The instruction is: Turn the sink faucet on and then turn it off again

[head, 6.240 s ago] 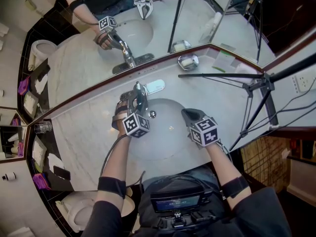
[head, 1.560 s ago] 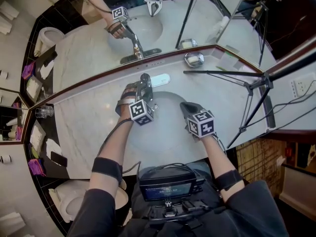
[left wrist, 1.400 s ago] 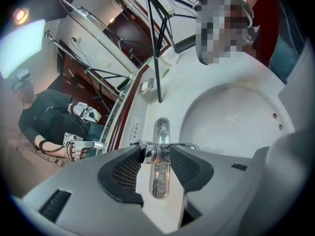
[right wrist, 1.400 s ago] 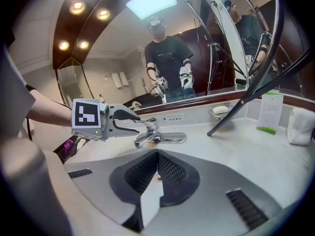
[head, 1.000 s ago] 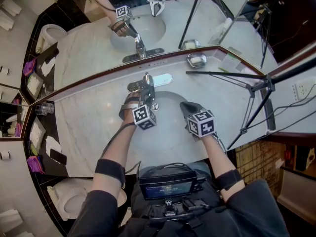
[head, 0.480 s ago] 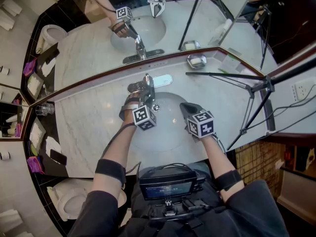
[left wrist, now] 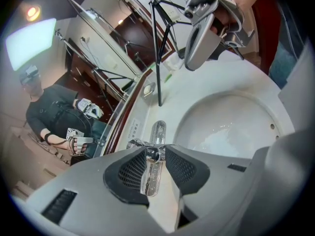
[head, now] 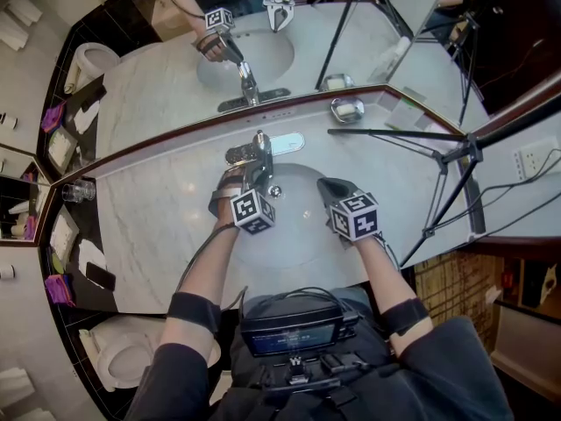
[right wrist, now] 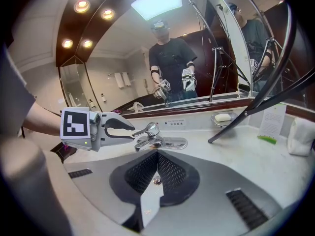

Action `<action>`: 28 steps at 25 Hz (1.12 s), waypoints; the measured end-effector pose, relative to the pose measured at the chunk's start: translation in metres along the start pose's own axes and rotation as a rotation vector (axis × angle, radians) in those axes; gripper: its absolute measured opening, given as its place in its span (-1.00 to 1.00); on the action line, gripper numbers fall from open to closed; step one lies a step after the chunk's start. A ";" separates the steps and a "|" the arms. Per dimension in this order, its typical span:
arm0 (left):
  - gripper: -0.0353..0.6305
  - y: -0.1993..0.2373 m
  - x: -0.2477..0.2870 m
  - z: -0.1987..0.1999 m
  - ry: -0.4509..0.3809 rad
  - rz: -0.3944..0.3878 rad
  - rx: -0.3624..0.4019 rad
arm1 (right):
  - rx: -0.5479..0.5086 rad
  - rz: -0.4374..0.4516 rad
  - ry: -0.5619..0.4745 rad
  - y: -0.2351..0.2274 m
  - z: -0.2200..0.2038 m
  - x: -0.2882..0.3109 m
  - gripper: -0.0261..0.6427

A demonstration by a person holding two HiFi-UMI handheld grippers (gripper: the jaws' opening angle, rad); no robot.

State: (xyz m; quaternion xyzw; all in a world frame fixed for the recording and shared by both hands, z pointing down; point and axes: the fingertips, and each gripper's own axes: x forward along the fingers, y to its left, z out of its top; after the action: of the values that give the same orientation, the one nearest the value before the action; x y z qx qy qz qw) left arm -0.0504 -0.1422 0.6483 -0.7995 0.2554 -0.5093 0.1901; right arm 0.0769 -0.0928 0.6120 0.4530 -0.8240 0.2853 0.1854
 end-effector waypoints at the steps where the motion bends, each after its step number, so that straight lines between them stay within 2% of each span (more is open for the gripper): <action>1: -0.56 0.002 -0.006 0.002 -0.011 0.008 -0.018 | -0.002 0.000 -0.001 0.001 0.001 -0.001 -0.87; 3: -0.65 0.006 -0.020 0.005 -0.037 0.022 -0.068 | -0.006 0.002 -0.004 0.002 0.002 -0.002 -0.87; 5: -0.86 0.012 -0.034 0.009 -0.063 0.042 -0.132 | -0.011 0.004 -0.010 0.002 0.005 -0.002 -0.87; 6: -0.88 0.015 -0.040 0.009 -0.074 0.051 -0.168 | -0.014 0.006 -0.014 0.002 0.008 -0.002 -0.87; 9: -0.88 0.018 -0.059 0.008 -0.109 0.064 -0.299 | -0.025 0.010 -0.028 0.004 0.015 -0.003 -0.87; 17: -0.88 0.016 -0.106 0.001 -0.240 0.064 -0.730 | -0.053 0.017 -0.045 0.014 0.025 -0.010 -0.87; 22: -0.88 0.017 -0.130 -0.010 -0.281 0.075 -0.895 | -0.067 0.025 -0.047 0.022 0.025 -0.016 -0.87; 28: -0.88 0.012 -0.150 -0.039 -0.282 0.139 -1.027 | -0.079 0.039 -0.052 0.027 0.026 -0.025 -0.87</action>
State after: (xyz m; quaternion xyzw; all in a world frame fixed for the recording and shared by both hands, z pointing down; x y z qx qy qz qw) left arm -0.1415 -0.0629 0.5501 -0.8315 0.4958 -0.1929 -0.1598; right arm 0.0657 -0.0821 0.5698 0.4363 -0.8480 0.2441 0.1761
